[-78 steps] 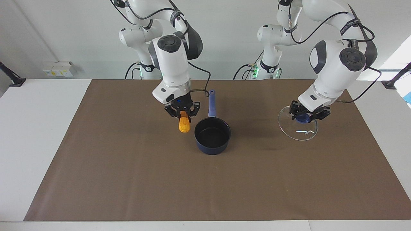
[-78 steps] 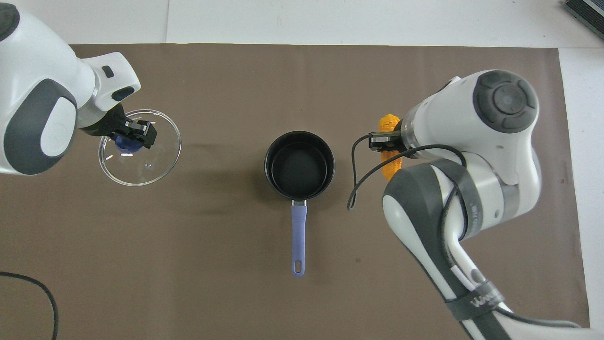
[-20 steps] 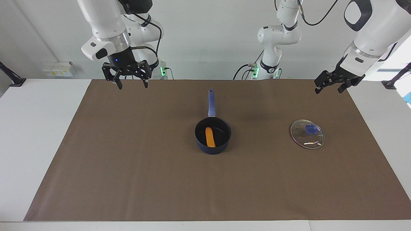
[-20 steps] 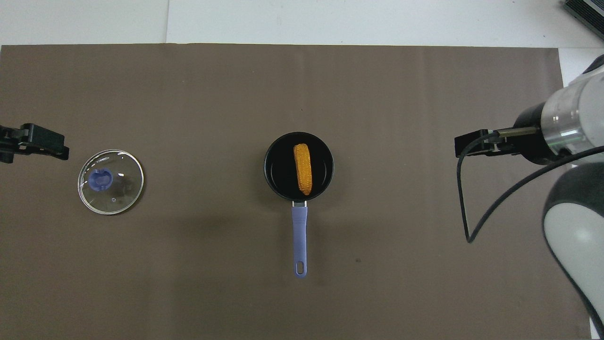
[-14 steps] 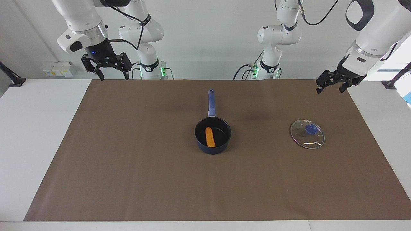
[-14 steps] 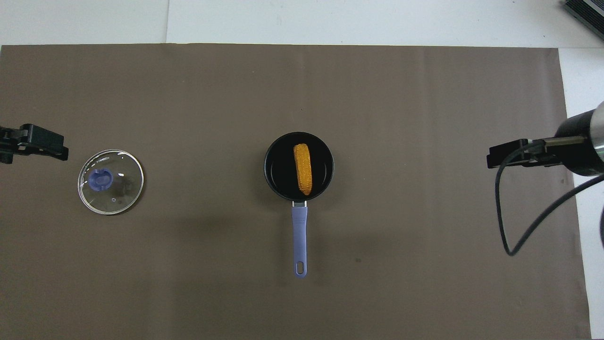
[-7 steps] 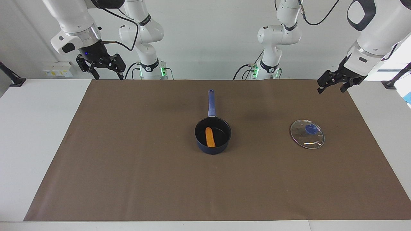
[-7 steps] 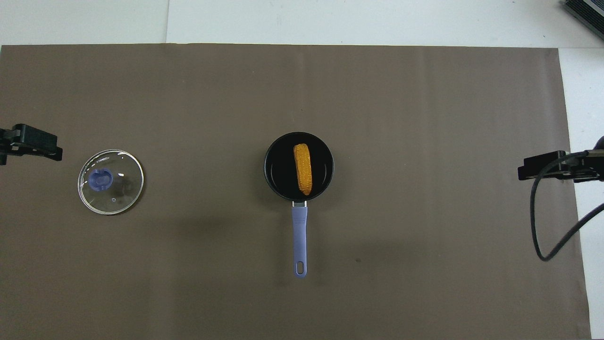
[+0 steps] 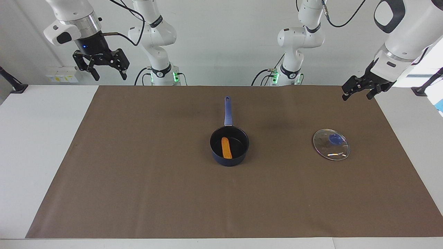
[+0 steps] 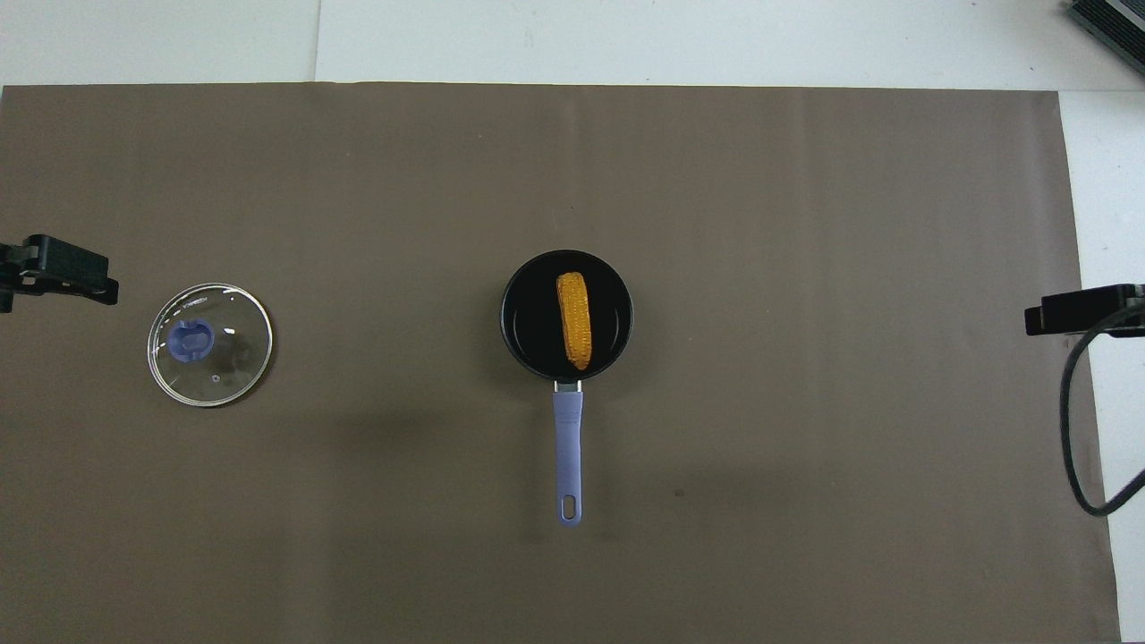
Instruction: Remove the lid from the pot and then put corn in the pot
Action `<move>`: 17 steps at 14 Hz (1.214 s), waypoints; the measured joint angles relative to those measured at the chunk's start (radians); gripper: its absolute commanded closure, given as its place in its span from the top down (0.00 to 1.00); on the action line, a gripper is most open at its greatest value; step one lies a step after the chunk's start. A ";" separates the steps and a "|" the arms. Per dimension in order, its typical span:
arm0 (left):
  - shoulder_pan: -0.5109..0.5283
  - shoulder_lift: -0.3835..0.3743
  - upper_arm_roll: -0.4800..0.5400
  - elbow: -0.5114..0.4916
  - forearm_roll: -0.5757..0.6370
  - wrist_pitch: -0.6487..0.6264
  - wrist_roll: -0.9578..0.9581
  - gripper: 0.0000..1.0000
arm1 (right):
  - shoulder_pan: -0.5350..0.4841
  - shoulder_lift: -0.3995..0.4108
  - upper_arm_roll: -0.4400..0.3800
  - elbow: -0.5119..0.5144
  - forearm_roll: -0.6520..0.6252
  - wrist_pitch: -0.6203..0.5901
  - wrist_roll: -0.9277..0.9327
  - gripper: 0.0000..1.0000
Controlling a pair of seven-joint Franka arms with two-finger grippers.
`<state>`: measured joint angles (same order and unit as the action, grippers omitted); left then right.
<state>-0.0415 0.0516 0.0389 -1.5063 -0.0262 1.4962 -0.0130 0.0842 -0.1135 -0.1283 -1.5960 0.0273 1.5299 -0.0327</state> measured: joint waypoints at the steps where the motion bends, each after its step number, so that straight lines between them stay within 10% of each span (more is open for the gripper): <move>1: 0.000 0.000 0.000 0.000 0.000 0.000 0.000 1.00 | -0.001 0.000 -0.003 -0.002 0.000 0.000 -0.001 1.00; 17: 0.000 0.000 0.000 0.000 0.000 0.000 0.000 1.00 | 0.002 0.000 0.009 -0.001 -0.056 0.032 -0.001 1.00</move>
